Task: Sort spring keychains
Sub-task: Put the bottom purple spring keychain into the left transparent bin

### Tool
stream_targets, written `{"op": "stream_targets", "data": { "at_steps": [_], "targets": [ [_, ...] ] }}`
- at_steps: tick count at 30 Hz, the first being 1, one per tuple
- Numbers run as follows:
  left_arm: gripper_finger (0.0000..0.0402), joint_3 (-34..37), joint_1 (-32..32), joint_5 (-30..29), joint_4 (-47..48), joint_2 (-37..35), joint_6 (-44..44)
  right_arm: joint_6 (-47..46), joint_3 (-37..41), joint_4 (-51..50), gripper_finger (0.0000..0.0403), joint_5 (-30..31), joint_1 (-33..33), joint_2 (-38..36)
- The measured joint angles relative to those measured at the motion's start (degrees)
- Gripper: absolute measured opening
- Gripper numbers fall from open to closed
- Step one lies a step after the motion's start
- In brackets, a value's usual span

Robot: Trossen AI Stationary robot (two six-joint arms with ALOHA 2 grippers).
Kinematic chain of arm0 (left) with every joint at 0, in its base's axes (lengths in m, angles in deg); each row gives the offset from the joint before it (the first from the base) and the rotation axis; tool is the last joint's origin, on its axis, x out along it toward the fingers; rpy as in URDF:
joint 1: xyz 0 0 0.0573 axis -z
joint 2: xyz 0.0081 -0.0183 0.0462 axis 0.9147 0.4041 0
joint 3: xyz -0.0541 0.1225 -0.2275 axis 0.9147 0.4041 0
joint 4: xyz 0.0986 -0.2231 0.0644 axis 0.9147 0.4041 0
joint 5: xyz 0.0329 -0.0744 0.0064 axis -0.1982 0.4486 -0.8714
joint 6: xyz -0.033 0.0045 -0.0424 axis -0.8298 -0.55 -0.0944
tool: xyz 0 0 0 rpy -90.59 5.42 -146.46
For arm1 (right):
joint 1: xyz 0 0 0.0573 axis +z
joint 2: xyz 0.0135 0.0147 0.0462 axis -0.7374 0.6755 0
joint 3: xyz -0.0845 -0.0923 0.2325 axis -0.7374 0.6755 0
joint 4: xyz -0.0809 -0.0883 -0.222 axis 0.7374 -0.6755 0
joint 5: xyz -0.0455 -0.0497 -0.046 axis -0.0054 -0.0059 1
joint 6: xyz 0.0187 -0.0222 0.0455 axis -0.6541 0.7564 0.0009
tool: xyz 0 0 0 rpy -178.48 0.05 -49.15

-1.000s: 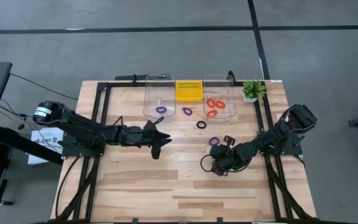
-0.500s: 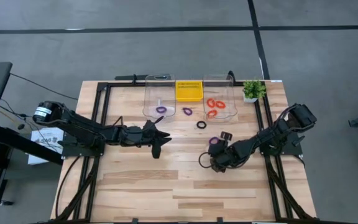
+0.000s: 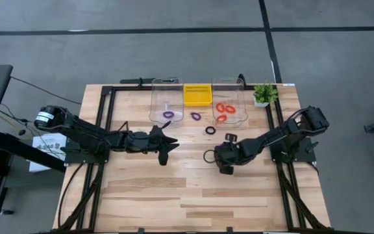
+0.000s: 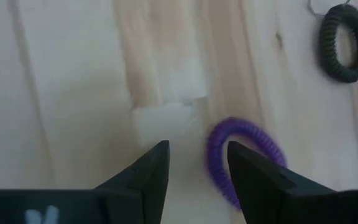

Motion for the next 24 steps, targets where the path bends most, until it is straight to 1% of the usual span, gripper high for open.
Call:
{"op": "stream_targets", "data": {
  "at_steps": [2, 6, 11, 16, 20, 24],
  "targets": [
    [0.0112, 0.00, 0.00, 0.00, 0.00, 0.00, 0.00, 0.67, 0.02, 0.65, 0.0151, -1.36, -1.55, 0.00],
    [0.0112, 0.00, 0.02, 0.00, 0.00, -0.02, 0.00, 1.78, 0.00, 0.96, 0.0146, -6.40, -4.36, -0.11],
    [0.0112, 0.00, 0.04, 0.00, 0.02, -0.02, 0.00, 2.13, -0.04, 1.01, 0.0138, -10.01, -5.52, -0.15],
    [0.0112, 0.00, 0.37, 0.04, 0.13, -0.02, 0.01, 1.43, -0.06, 0.90, 0.0128, -12.22, -4.61, -0.15],
    [0.0112, 0.00, 0.36, 0.04, 0.15, -0.02, 0.02, -1.08, -0.04, 0.75, 0.0121, -13.62, -3.13, -0.15],
    [0.0112, 0.00, 0.38, 0.04, 0.15, -0.02, 0.00, -3.86, -0.04, 0.63, 0.0117, -13.66, -1.38, -0.13]
  ]
}}
